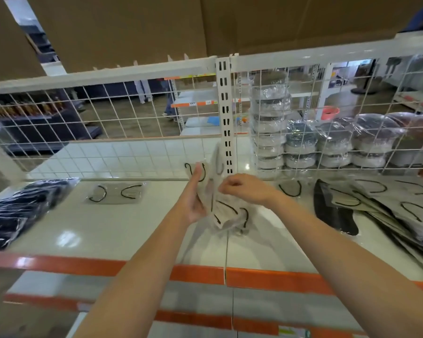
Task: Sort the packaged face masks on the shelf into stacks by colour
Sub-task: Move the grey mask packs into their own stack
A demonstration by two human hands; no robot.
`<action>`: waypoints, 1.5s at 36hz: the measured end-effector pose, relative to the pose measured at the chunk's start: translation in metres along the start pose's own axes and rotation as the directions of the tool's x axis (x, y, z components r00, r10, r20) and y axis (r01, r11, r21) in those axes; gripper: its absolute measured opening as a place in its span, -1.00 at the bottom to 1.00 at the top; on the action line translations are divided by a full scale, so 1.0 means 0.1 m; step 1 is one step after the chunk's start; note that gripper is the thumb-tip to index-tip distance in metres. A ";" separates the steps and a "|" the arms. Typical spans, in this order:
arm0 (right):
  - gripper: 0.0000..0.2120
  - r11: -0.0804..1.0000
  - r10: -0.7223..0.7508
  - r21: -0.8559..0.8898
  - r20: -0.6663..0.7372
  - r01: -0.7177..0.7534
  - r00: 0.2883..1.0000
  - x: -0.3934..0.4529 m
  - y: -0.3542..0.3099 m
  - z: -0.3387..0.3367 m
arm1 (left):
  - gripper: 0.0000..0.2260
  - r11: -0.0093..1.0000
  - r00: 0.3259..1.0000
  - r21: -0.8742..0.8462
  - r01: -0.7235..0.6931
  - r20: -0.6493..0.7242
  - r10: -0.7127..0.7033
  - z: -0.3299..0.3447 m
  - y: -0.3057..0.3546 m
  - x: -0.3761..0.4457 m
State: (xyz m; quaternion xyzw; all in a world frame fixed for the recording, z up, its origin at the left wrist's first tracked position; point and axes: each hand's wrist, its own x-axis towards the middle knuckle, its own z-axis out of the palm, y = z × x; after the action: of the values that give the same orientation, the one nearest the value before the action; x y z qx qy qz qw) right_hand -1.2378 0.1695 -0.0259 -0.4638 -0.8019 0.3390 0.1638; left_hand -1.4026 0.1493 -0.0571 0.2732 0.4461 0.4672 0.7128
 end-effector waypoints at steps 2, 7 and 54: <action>-0.74 0.999 -0.025 -0.046 0.020 0.026 0.999 0.03 -0.01 0.06 | -0.55 0.998 0.997 0.059 -0.023 -0.071 0.027 0.04 0.03 -0.01; -0.79 0.982 0.186 -0.012 -0.175 -0.191 0.967 0.16 0.33 0.39 | -0.80 0.991 0.963 0.098 -0.096 -0.243 0.117 -0.08 0.03 -0.08; -0.55 0.973 0.189 0.143 -0.039 -0.182 0.981 0.20 -0.02 0.46 | -0.73 0.994 0.938 0.081 -0.075 -0.334 0.097 -0.47 -0.04 -0.27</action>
State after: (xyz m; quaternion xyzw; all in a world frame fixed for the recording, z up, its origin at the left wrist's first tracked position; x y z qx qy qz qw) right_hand -1.2759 0.1684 -0.0585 -0.5328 -0.7251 0.3955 0.1844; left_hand -1.4470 0.1222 -0.0712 0.2320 0.5646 0.5226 0.5952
